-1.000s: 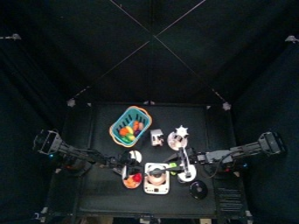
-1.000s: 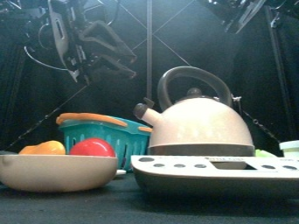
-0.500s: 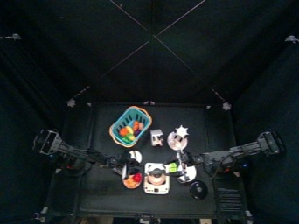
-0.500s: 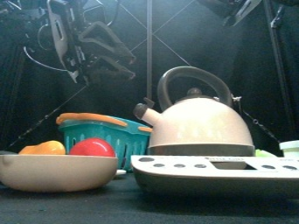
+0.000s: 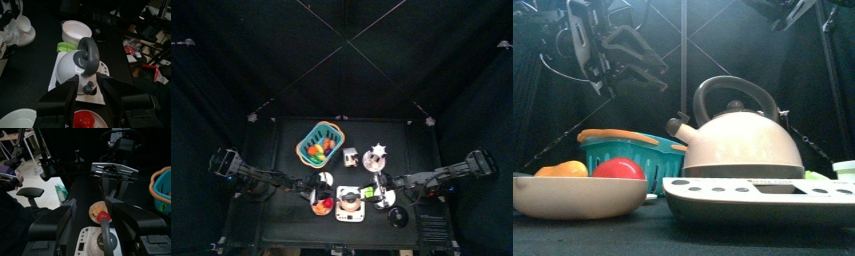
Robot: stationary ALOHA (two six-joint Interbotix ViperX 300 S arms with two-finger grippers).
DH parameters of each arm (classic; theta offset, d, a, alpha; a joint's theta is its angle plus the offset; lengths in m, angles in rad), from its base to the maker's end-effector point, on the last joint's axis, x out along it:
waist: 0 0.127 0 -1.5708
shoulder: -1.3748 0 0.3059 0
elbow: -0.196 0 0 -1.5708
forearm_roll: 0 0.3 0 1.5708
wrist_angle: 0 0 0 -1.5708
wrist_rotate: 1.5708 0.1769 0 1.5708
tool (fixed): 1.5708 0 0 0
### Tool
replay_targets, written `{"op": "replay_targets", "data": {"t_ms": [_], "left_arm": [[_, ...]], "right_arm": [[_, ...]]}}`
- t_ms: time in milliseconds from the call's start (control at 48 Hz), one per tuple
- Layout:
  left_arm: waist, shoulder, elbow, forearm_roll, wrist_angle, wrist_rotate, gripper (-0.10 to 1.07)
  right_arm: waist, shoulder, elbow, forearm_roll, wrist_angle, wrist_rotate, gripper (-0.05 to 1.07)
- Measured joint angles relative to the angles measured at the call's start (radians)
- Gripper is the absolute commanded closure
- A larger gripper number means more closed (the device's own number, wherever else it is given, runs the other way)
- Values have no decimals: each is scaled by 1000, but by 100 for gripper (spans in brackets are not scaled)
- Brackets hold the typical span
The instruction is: Grab kettle lid
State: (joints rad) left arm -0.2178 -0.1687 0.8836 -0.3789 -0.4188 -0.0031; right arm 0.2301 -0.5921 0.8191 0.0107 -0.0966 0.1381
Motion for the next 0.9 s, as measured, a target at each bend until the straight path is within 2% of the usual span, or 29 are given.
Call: {"op": "replay_targets", "data": {"t_ms": [208, 396, 521, 604, 812, 896], "left_arm": [[-2, 2, 0, 0, 0, 0, 22], [-2, 2, 0, 0, 2, 0, 22], [0, 5, 0, 0, 0, 0, 22], [0, 3, 0, 0, 0, 0, 22], [0, 5, 2, 0, 0, 0, 22], [2, 5, 0, 0, 0, 0, 22]], "right_arm": [[2, 5, 37, -2, -34, 6, 17], [12, 23, 106, 15, -167, 2, 17], [20, 25, 117, -14, -241, -12, 17], [32, 25, 115, -69, -267, -14, 17], [71, 35, 117, -328, -373, 0, 17], [92, 49, 117, -373, -434, 3, 18]]}}
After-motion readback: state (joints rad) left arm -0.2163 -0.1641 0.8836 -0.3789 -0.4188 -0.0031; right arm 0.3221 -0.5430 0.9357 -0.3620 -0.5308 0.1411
